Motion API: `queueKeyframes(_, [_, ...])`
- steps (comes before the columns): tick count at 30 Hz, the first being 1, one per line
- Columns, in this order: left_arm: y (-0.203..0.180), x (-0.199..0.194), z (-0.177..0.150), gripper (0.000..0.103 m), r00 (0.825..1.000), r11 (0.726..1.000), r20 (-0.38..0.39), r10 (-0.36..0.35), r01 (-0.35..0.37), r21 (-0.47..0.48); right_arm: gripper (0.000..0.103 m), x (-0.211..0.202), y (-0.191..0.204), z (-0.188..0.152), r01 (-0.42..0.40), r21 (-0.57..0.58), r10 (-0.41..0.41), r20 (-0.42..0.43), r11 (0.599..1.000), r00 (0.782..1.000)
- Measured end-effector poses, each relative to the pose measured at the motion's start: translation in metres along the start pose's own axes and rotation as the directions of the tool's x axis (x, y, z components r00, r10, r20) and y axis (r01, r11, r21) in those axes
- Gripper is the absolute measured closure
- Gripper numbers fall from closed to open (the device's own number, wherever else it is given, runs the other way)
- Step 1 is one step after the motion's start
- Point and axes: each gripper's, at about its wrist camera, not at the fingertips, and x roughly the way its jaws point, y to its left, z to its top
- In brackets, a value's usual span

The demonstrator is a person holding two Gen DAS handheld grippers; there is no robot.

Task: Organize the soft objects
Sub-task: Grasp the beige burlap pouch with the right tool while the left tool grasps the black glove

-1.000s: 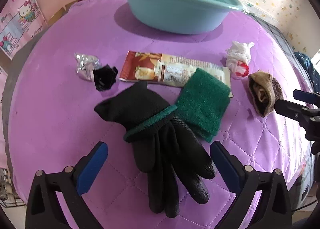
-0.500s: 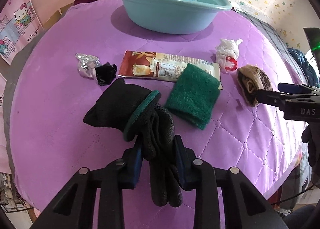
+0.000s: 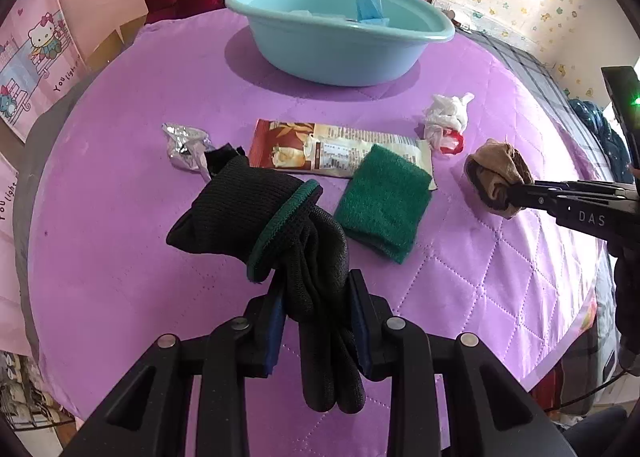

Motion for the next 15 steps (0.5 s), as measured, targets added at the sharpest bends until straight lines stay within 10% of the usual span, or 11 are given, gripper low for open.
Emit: queueKeyframes(15, [0.002,-0.031,0.014,0.071,0.999,0.998,0.037,-0.016,0.013,0.06,0.083,-0.04,0.01,-0.002,0.005,0.016,-0.005,0.035,1.0,0.999])
